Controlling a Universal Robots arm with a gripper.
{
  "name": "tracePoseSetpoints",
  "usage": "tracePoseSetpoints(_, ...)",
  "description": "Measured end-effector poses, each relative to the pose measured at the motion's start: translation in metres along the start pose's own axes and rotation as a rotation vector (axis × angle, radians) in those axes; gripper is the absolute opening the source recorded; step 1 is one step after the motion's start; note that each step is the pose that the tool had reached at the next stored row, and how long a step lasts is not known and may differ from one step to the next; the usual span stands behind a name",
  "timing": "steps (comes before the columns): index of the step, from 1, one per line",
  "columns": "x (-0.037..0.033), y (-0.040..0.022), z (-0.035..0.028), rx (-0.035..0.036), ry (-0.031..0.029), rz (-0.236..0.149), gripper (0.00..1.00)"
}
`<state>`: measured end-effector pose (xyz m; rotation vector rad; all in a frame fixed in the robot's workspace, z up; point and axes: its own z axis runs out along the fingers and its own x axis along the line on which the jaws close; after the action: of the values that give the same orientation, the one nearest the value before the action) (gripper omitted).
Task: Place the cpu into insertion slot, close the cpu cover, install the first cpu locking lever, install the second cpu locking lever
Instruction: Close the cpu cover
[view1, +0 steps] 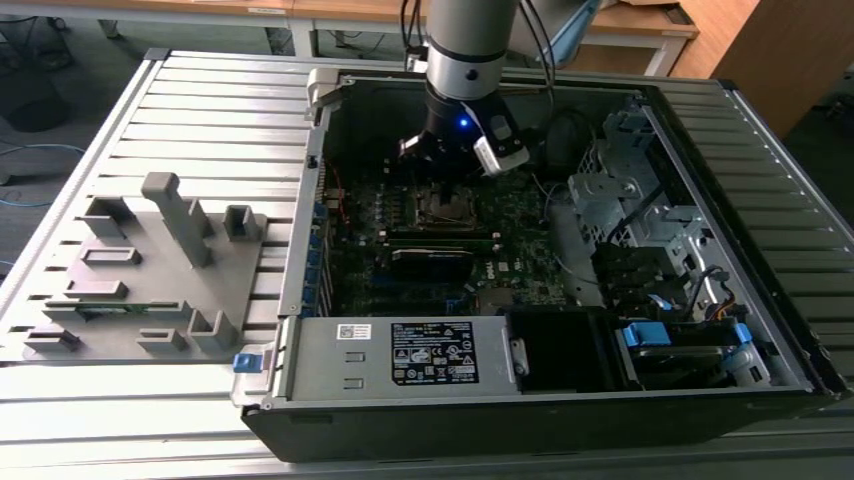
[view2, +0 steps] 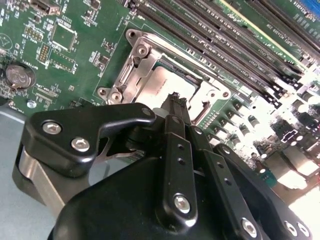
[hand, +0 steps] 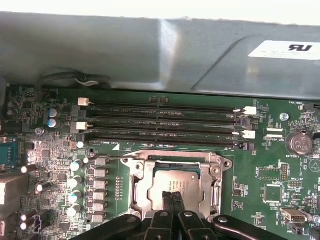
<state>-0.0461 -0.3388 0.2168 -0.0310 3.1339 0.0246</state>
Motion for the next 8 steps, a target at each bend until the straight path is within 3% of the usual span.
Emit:
tracePoseSetpoints(5, 0.0000, 0.0000, 0.0006, 0.0005, -0.0006, 0.048, 0.11)
tracePoseSetpoints(8, 0.0000, 0.0000, 0.0007, 0.0005, -0.0007, 0.052, 0.11)
